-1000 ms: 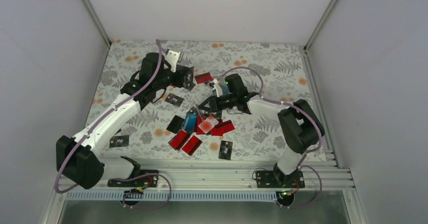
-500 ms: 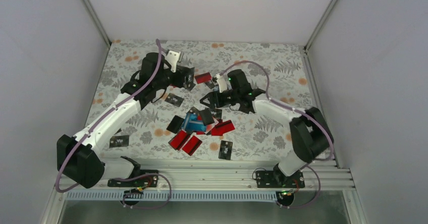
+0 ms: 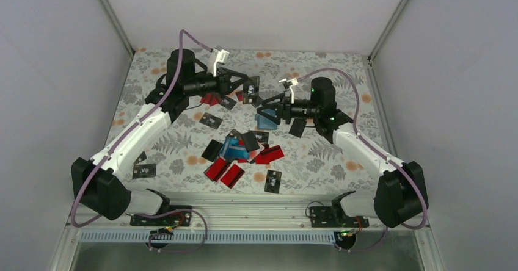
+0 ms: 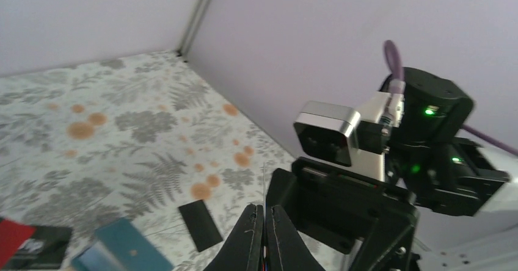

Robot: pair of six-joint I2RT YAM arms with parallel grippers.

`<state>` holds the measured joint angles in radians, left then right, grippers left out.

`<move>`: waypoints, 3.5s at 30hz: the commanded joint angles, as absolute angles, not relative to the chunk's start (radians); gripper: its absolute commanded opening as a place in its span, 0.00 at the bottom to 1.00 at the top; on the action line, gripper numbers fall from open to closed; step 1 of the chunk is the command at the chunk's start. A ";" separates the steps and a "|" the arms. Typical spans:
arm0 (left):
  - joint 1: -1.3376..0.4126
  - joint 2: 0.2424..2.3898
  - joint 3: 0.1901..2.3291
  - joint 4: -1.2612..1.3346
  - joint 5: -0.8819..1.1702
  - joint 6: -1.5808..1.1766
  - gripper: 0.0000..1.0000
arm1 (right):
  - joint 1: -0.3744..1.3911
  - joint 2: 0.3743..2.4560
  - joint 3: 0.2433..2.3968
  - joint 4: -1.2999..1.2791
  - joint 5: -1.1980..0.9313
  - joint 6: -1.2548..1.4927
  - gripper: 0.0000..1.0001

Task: Put the credit cards into the card holder

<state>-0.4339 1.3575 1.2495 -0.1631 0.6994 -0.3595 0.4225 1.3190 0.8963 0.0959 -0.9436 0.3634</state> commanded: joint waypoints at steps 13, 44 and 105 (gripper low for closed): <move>-0.428 1.352 1.258 0.012 0.961 -0.489 0.02 | 0.408 1.298 1.020 0.234 -1.103 0.484 0.50; -0.434 1.423 1.257 -0.025 0.873 -0.448 0.27 | 0.409 1.323 1.040 0.102 -1.004 0.408 0.04; -0.687 2.079 1.520 -0.417 0.036 -0.368 0.81 | 0.362 1.250 0.888 -0.394 -0.192 0.372 0.04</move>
<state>-0.6765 2.0968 1.5139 -0.4351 0.0349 -0.3630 0.3676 1.2507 0.8986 -0.4011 -0.1856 0.3870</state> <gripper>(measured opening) 0.795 0.041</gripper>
